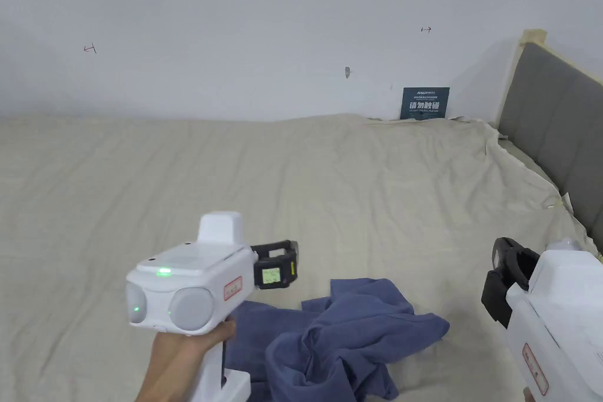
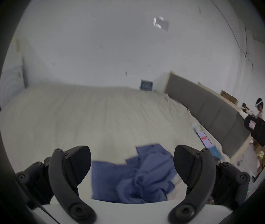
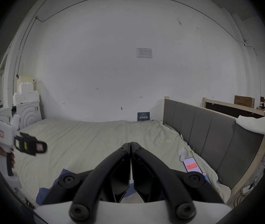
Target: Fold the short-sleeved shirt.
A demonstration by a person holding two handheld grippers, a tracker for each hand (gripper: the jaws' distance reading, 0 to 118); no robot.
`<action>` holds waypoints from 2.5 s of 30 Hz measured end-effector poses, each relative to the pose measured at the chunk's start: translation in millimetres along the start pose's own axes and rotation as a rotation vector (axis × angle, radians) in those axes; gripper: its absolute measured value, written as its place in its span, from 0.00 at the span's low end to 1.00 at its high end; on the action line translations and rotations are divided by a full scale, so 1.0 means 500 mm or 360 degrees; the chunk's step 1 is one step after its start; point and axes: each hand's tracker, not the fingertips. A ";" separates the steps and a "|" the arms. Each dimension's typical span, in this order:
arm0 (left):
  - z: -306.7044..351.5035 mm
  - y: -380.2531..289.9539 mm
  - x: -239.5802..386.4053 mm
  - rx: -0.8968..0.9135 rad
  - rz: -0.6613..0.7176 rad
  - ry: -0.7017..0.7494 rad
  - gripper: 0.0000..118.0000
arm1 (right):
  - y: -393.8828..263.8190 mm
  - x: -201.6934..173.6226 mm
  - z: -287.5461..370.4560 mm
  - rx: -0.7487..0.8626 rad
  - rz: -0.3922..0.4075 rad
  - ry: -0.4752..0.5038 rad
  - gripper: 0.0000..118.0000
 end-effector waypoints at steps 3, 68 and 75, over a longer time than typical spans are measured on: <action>0.041 0.001 -0.017 0.0202 -0.0098 0.0174 0.91 | 0.004 -0.004 -0.002 0.0013 0.0000 0.0003 0.00; -0.032 -0.382 -0.129 -0.0939 0.0067 0.0311 0.00 | -0.106 -0.035 -0.079 -0.0198 -0.0003 0.0124 0.00; -0.005 -0.313 -0.142 -0.0700 0.0103 0.0207 0.00 | -0.132 -0.001 -0.146 -0.0339 -0.0030 0.0126 0.00</action>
